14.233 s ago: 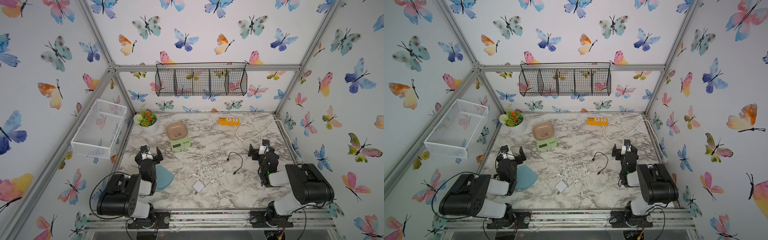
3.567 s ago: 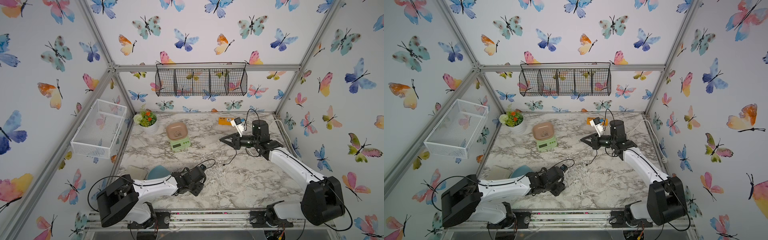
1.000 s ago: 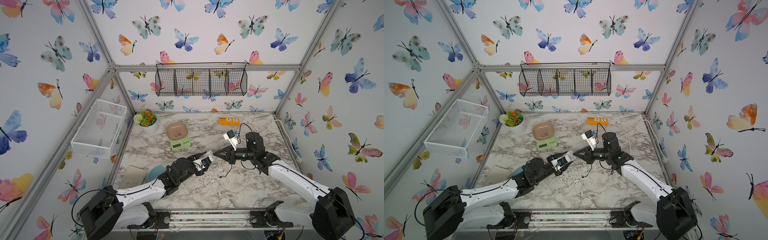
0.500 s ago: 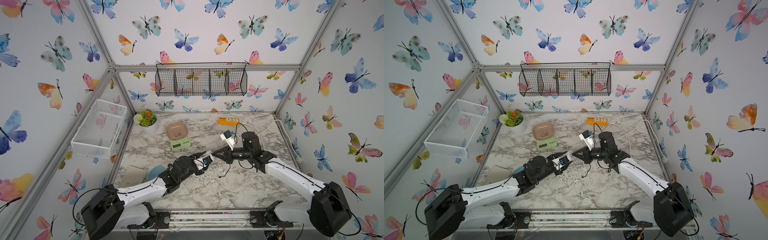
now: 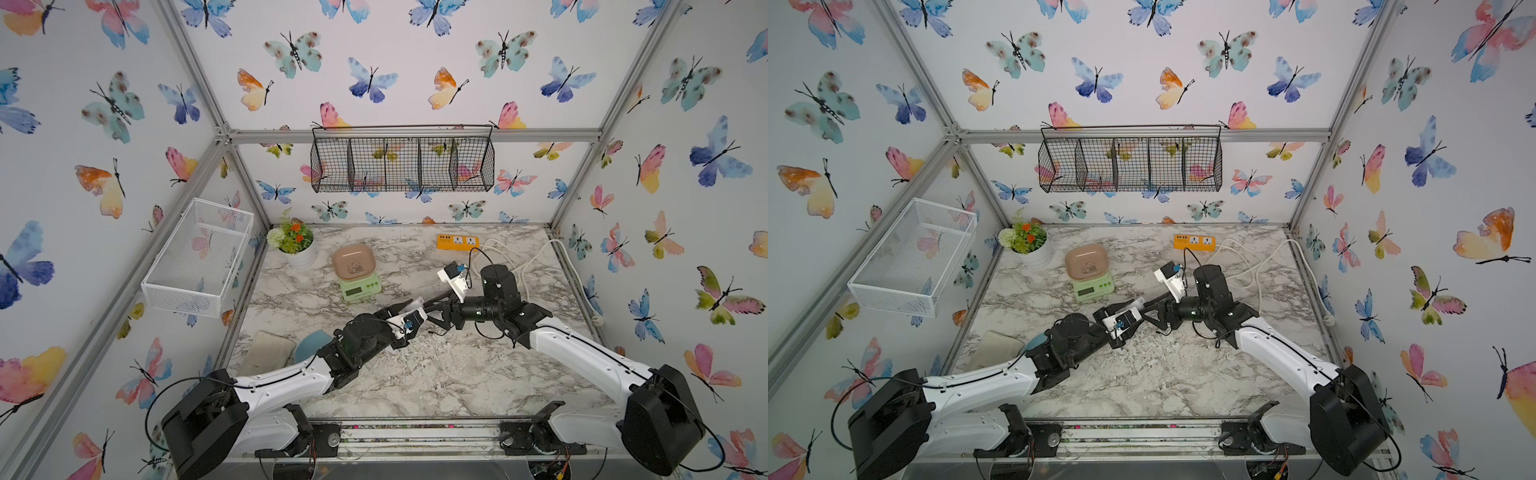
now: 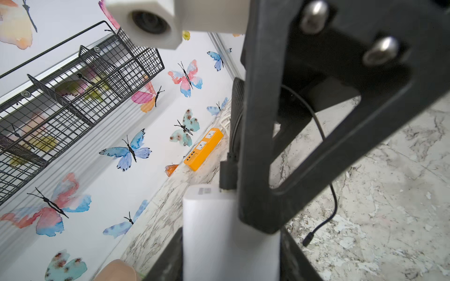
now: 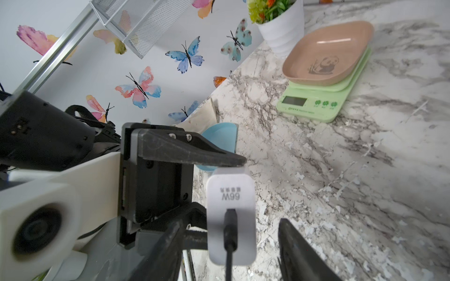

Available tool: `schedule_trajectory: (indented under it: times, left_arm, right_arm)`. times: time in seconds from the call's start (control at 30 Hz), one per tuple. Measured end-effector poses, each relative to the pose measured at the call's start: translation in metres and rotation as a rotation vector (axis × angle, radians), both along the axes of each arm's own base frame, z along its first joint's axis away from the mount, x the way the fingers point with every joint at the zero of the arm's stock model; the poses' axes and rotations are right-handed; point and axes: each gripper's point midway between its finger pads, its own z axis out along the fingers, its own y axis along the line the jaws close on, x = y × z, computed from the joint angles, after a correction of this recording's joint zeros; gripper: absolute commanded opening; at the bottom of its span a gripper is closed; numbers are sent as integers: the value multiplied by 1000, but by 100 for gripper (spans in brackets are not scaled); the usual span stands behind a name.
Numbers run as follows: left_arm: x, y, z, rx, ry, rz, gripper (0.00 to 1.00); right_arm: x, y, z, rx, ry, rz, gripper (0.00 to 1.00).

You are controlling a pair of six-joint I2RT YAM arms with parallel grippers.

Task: Charge the electronic scale
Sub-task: Insert the charging cable into the plug, then move the socket to the center of the board.

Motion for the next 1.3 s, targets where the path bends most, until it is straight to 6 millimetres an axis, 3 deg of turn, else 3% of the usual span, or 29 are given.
schedule_trajectory:
  times: [0.13, 0.7, 0.97, 1.23, 1.27, 1.3]
  left_arm:
    - [0, 0, 2, -10, 1, 1, 14]
    - [-1, -4, -2, -29, 29, -15, 16]
    - [-1, -8, -7, -28, 42, -24, 16]
    - [0, -9, -10, -28, 51, -26, 16]
    - [0, -10, -11, -29, 51, -26, 16]
    - [0, -10, -11, -29, 51, -26, 17]
  right_arm:
    - [1, -1, 3, 0, -23, -4, 68]
    - [6, 4, -18, -34, 17, 9, 64]
    - [10, 8, -10, -15, -2, 16, 59]
    - [13, 11, -14, -18, 3, 22, 47]
    - [13, 11, -14, -19, 3, 22, 42]
    - [13, 11, -13, -19, 0, 23, 31]
